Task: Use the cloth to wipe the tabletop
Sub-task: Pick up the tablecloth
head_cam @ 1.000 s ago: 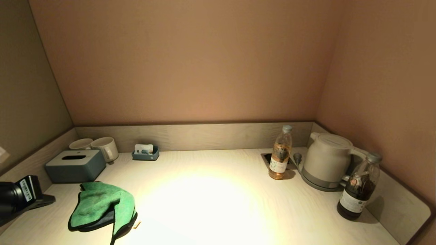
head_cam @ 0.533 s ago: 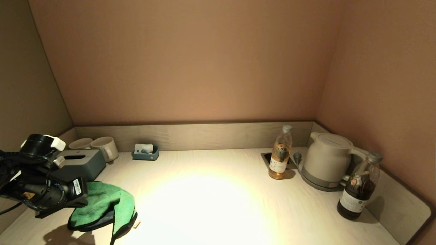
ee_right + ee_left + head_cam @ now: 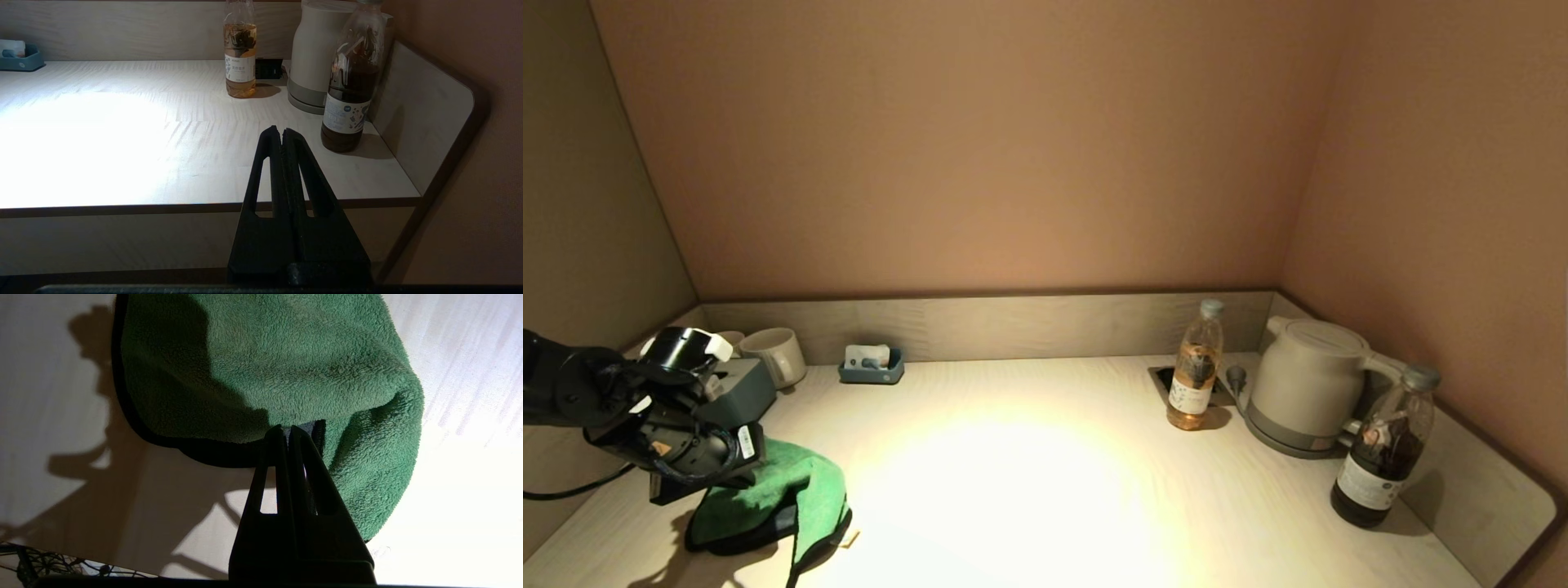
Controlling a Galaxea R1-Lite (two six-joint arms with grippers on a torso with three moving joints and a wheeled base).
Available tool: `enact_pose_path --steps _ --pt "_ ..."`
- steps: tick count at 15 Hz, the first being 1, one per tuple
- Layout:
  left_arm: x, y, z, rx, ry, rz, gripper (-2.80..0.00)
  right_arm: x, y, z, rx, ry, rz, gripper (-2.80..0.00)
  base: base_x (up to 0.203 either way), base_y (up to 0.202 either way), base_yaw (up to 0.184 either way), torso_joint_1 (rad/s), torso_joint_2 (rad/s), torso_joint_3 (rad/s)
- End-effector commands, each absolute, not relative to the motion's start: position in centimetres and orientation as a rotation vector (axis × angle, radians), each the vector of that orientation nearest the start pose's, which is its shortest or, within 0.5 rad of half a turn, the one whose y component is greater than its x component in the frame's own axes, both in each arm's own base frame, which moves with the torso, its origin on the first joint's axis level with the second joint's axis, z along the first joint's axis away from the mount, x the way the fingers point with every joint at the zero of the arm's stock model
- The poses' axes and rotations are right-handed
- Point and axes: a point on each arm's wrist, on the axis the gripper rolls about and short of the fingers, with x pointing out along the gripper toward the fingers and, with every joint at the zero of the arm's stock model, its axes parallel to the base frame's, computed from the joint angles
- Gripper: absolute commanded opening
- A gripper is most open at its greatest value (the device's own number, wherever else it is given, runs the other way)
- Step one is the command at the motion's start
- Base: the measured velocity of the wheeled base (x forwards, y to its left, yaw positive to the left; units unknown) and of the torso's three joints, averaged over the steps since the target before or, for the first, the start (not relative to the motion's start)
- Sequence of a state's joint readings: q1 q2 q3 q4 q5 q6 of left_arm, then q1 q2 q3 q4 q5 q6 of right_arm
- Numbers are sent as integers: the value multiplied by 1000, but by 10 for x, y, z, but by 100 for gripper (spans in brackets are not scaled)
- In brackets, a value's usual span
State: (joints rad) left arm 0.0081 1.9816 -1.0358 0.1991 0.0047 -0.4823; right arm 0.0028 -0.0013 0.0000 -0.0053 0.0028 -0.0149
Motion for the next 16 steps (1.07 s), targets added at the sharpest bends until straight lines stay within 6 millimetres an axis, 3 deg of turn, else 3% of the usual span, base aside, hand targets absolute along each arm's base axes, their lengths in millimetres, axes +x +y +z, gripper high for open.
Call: enact_pose_path --steps 1,5,6,10,16 --pt "331 1 75 -408 1145 278 -280 -23 0 76 -15 -6 5 -280 0 0 0 0 0 0" --pt "339 1 72 -395 1145 266 -280 -23 0 76 -15 -6 5 -280 0 0 0 0 0 0" --pt "340 0 73 -392 1140 257 0 -23 0 76 -15 -6 6 -280 0 0 0 0 0 0" --pt "343 -1 80 -397 1113 241 0 -23 0 76 -15 -6 6 -280 0 0 0 0 0 0" --pt "345 -10 73 -394 1141 202 0 -23 0 76 -15 -6 6 -280 0 0 0 0 0 0"
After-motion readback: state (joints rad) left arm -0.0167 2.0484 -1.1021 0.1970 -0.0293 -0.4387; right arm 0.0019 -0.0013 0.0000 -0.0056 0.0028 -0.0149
